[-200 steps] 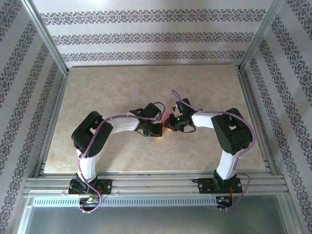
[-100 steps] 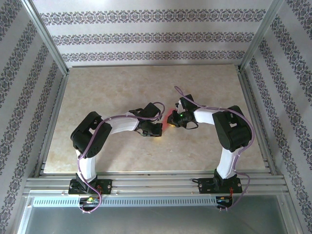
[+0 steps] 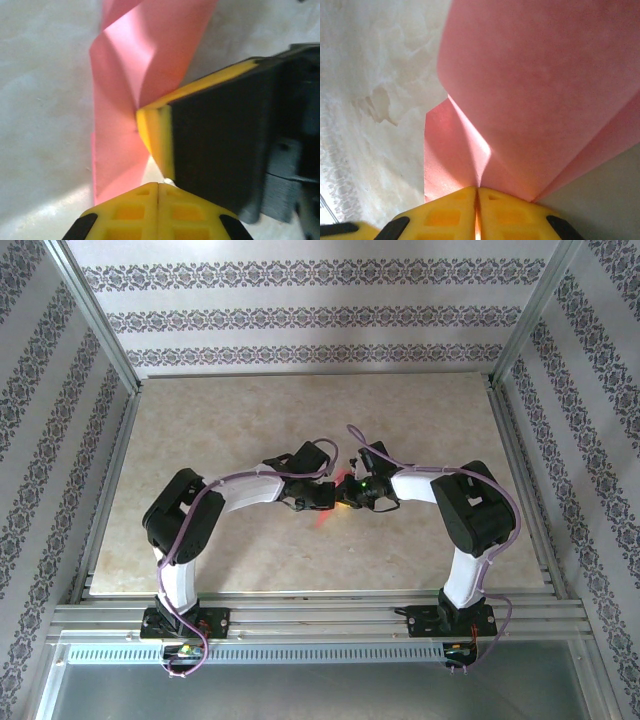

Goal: Fold a paper plane with a square sheet of paper (pick it up from the middle)
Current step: Fold the wing for the fifth time at the center of the table.

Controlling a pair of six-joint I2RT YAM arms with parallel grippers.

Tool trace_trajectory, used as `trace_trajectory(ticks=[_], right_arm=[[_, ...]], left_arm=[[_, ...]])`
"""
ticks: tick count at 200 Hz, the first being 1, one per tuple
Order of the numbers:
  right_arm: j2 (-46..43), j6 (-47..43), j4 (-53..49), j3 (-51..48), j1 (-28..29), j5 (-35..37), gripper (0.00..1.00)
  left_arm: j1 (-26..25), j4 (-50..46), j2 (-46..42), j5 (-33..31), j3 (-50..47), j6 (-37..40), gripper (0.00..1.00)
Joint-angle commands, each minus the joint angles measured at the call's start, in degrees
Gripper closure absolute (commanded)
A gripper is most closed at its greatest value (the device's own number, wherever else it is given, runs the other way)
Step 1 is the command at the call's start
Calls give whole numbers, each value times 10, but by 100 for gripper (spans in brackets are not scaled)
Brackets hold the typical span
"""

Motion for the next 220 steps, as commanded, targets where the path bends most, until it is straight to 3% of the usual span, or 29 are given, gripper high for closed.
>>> trace_trajectory(ticks=[1, 102, 220], right_arm=[[8, 7, -44, -20, 6, 12, 87], [9, 2, -46, -3, 0, 17, 87], [39, -39, -68, 64, -87, 77, 86]], left_arm=[[5, -11, 11, -22, -5, 4, 99], [5, -45, 30, -38, -23, 9, 100], [5, -99, 43, -39, -24, 36, 100]])
